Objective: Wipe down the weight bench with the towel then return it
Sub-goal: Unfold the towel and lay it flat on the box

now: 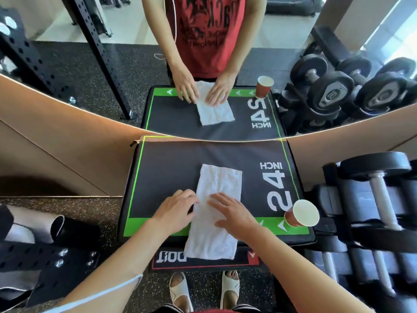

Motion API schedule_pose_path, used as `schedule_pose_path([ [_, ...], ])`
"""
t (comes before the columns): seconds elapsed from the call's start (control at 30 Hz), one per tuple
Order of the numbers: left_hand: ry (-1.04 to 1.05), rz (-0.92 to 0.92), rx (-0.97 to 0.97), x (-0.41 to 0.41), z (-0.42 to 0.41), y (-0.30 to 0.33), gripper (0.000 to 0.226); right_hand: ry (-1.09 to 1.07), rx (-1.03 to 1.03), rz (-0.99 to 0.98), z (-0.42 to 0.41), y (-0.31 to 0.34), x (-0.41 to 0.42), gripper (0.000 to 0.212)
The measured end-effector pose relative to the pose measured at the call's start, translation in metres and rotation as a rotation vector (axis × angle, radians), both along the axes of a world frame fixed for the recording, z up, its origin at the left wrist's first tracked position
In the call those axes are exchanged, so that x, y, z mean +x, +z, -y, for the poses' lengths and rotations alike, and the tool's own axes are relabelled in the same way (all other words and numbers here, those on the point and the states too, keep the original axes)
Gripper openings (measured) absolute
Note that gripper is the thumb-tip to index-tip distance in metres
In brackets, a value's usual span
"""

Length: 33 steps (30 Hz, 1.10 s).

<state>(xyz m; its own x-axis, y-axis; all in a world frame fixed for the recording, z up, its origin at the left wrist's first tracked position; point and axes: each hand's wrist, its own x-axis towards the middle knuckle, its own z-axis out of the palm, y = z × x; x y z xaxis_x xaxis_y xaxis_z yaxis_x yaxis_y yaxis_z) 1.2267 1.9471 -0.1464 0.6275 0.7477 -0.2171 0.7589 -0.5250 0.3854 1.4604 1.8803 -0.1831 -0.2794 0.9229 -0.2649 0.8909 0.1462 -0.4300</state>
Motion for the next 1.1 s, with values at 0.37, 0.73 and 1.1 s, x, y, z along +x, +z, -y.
schedule_pose_path([
  [0.37,-0.071,0.124,0.098,0.047,0.019,-0.027,0.040,-0.290,0.172,-0.129,0.033,0.006,0.050,0.037],
  [0.73,0.021,0.140,0.099,0.039,0.022,-0.035,0.045,-0.231,0.114,-0.068,0.036,0.006,0.054,0.041],
  [1.1,0.131,0.220,0.050,0.044,0.027,-0.037,0.037,-0.275,0.169,-0.123,0.039,0.000,0.049,0.029],
])
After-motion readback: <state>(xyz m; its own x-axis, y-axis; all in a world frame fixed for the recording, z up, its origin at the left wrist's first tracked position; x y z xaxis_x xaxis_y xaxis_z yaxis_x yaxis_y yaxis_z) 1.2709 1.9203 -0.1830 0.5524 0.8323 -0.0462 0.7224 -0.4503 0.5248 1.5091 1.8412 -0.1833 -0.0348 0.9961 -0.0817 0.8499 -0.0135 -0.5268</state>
